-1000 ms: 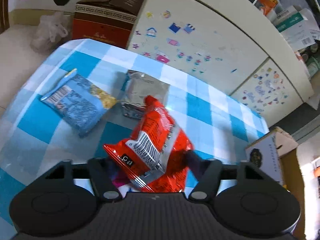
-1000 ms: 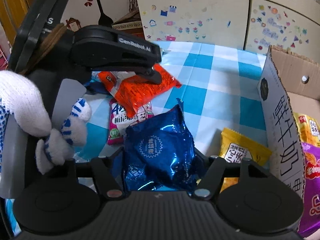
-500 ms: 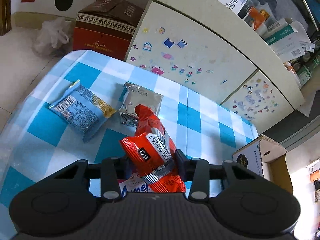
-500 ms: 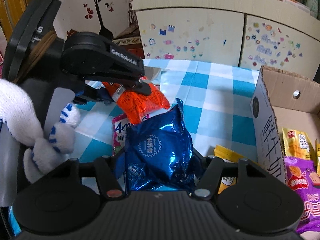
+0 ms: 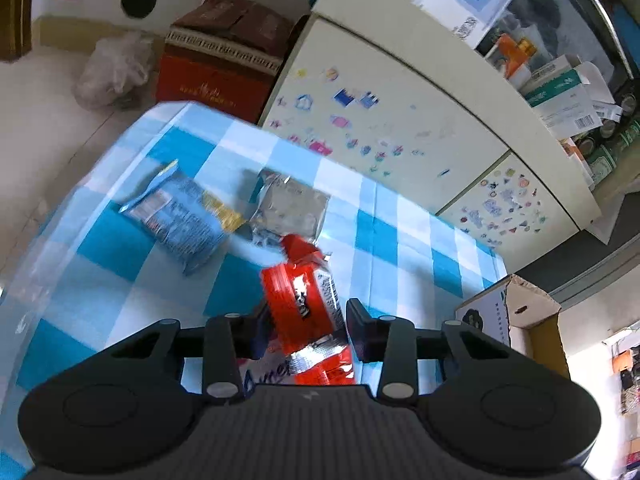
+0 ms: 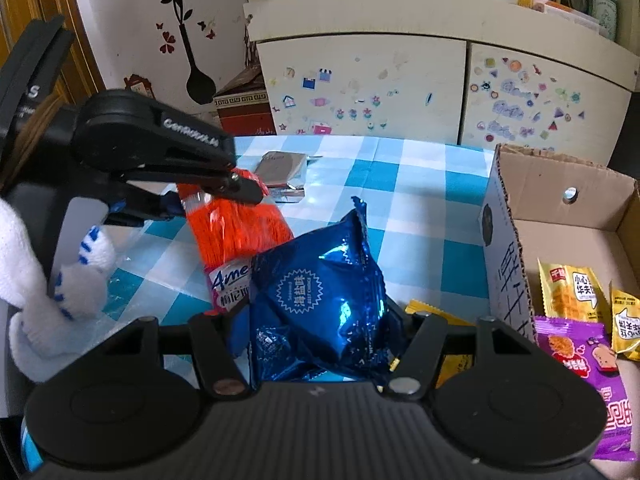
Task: Organize snacks
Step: 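Lift the red-orange bag with the left tool while the right grasps the blue foil bag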
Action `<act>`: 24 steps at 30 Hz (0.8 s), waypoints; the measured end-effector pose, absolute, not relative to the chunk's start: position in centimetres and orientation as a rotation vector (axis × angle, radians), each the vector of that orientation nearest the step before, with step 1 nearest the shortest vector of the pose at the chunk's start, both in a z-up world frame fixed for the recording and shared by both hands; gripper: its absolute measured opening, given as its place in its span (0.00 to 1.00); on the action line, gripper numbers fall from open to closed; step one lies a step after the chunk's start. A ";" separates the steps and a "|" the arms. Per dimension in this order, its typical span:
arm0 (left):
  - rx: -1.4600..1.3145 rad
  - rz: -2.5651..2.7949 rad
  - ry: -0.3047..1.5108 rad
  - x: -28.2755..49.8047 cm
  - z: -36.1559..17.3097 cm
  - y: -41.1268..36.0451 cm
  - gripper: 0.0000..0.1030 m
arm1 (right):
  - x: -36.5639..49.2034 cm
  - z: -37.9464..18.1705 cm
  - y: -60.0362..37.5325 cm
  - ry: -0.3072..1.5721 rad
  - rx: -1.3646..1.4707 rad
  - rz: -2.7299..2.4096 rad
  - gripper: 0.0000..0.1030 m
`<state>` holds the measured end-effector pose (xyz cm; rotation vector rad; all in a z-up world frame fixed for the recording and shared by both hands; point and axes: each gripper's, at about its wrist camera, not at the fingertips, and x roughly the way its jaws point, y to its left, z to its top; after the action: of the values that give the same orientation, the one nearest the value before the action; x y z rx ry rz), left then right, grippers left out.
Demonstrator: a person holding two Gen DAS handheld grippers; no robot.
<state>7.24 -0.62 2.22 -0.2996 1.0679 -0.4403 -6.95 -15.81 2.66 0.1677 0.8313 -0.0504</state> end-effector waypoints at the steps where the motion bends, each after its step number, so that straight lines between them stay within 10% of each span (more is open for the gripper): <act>1: -0.309 -0.437 1.098 7.4 1.9 -0.4 0.49 | -7.0 2.7 -15.8 0.830 0.168 -0.050 0.62; 11: -0.050 -0.458 0.996 7.4 3.6 1.0 0.75 | -7.0 3.0 -16.2 0.825 0.197 -0.066 0.62; 24: 0.314 -0.726 0.888 6.1 1.4 -2.8 0.83 | -7.3 4.2 -19.3 0.812 0.280 -0.139 0.62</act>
<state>6.14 -2.82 1.43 0.3141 0.8879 -0.7260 -7.28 -19.27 4.23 0.2795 0.8119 -0.1390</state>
